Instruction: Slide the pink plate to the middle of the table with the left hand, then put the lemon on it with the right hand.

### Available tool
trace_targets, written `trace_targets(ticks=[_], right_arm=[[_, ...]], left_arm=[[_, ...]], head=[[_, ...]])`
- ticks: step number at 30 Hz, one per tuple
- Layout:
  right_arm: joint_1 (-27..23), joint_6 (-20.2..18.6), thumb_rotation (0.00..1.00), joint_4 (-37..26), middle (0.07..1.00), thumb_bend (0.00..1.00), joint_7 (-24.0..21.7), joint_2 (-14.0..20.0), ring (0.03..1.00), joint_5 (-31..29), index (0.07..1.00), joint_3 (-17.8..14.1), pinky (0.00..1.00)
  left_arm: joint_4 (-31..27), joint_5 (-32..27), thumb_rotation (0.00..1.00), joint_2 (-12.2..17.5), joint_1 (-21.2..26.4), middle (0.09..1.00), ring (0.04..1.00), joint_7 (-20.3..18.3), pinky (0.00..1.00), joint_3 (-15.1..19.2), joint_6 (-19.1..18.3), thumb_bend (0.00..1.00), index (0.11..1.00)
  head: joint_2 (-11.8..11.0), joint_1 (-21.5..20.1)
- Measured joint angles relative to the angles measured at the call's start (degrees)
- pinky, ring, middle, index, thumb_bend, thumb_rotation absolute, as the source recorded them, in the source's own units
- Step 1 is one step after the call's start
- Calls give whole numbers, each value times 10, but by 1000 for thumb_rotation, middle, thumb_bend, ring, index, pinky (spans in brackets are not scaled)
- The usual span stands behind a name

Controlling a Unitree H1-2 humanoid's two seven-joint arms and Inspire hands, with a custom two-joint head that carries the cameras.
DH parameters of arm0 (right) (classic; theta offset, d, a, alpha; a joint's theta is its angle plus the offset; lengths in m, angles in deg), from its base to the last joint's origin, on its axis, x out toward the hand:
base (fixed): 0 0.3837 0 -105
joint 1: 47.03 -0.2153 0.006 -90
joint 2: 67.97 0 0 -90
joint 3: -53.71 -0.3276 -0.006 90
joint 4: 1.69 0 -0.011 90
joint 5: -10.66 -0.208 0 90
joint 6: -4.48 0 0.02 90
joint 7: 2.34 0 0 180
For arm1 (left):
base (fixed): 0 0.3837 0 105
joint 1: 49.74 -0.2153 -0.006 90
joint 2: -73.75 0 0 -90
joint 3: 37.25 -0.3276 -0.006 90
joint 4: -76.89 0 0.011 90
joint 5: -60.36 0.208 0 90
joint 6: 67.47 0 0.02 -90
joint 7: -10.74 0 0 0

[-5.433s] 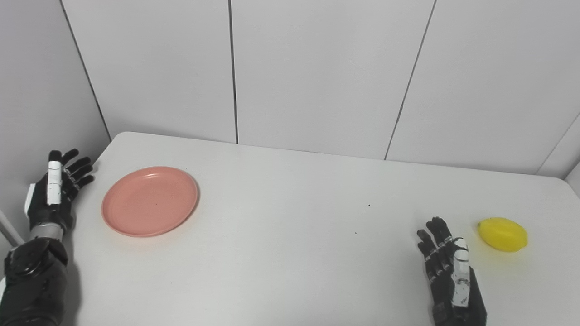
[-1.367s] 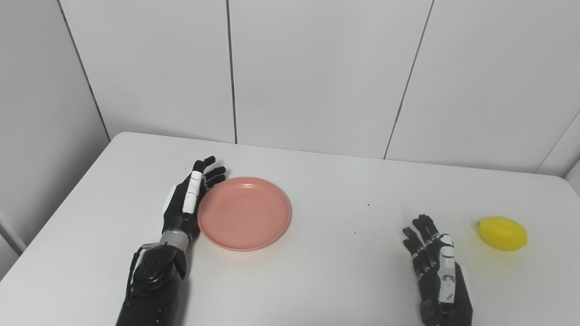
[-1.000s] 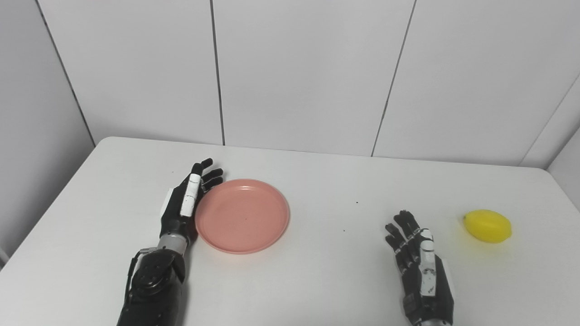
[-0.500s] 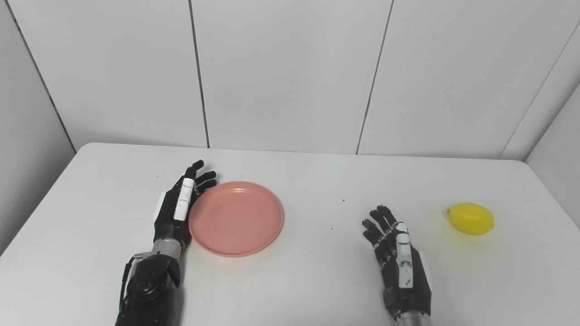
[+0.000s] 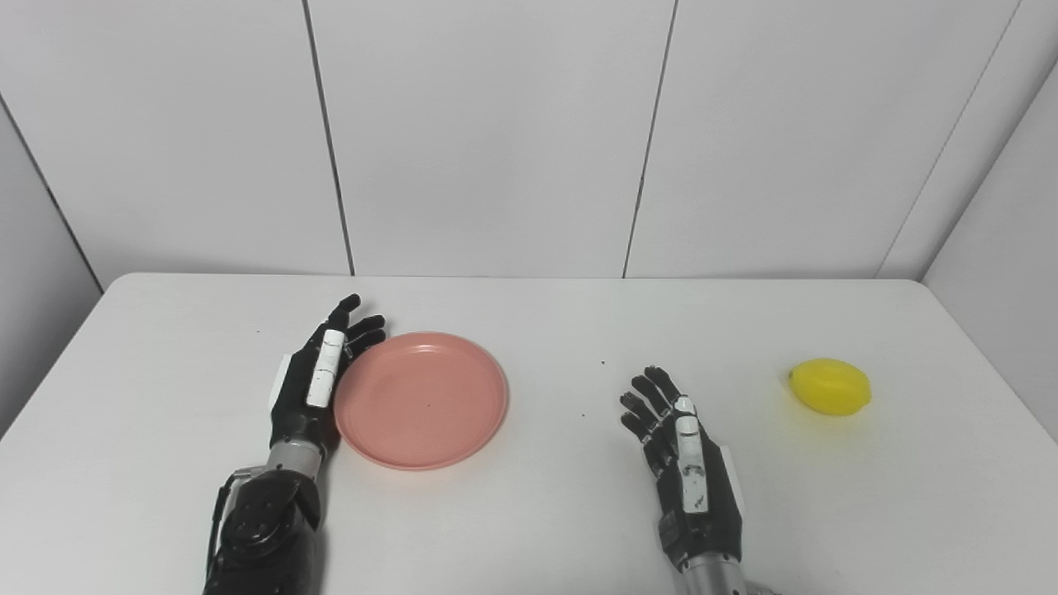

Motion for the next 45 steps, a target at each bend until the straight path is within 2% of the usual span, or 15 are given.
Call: trace_targets(ticks=[7,11,21,30,37,45], right_arm=[[-1,6,881,3,855,733,11,-3,826,7,835,5,866],[-1,8,898,4,869,719,11,-3,838,9,844,8,894],[-2,9,892,5,857,721,11,-3,824,12,839,11,861],[-2,10,889,5,850,738,13,-4,821,12,835,11,849],[-2,10,881,5,843,733,14,-4,816,12,829,11,844],[-2,12,885,5,846,738,15,-4,816,12,831,11,847]], left_arm=[[0,0,845,-3,-2,772,804,-8,823,-3,3,885,841],[0,0,840,-8,-2,761,785,-8,801,-4,4,897,833],[-6,2,844,-26,-6,748,776,-8,778,-11,9,884,838],[-45,0,824,-56,-23,777,784,-6,789,-16,-16,875,853],[-60,2,824,-66,-27,775,776,5,776,-19,-27,861,849],[-82,4,787,-82,-34,771,787,22,819,-26,-52,841,840]], head=[[-4,-19],[-3,-19],[-3,-15],[-3,-4],[-2,-4],[-2,-1]])
